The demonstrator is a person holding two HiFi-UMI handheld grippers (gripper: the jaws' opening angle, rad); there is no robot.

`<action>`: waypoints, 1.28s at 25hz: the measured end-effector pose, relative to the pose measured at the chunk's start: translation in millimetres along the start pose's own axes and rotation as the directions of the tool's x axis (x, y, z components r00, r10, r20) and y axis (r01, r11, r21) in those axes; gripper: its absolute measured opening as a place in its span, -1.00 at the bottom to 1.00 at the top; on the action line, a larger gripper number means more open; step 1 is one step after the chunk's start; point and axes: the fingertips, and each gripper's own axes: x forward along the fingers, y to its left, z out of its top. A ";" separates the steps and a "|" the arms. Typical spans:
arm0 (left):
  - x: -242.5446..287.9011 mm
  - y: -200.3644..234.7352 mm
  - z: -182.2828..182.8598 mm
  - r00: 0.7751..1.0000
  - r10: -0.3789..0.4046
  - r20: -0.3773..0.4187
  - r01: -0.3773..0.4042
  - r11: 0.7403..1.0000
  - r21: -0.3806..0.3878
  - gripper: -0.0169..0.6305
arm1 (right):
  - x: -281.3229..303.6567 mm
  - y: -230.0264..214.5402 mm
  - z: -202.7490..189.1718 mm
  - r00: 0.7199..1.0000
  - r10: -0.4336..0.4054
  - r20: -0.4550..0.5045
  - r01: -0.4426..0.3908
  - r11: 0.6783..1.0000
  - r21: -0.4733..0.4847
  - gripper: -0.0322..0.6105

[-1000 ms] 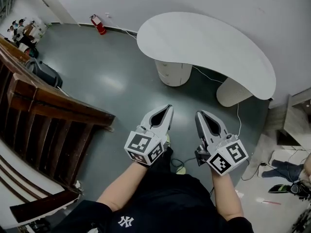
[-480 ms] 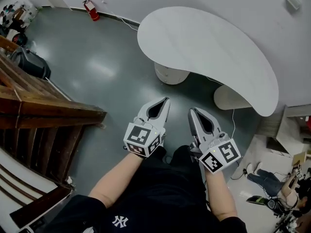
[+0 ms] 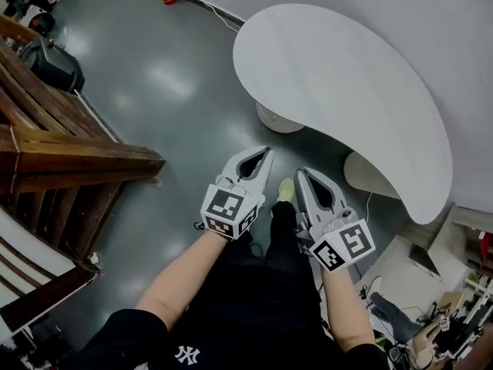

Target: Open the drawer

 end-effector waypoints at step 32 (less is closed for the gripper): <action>224.2 162.6 -256.4 0.997 0.072 -0.033 -0.068 0.992 0.107 -0.91 | 141.8 -203.2 -243.7 0.996 -0.062 -0.071 0.069 0.992 0.104 -0.85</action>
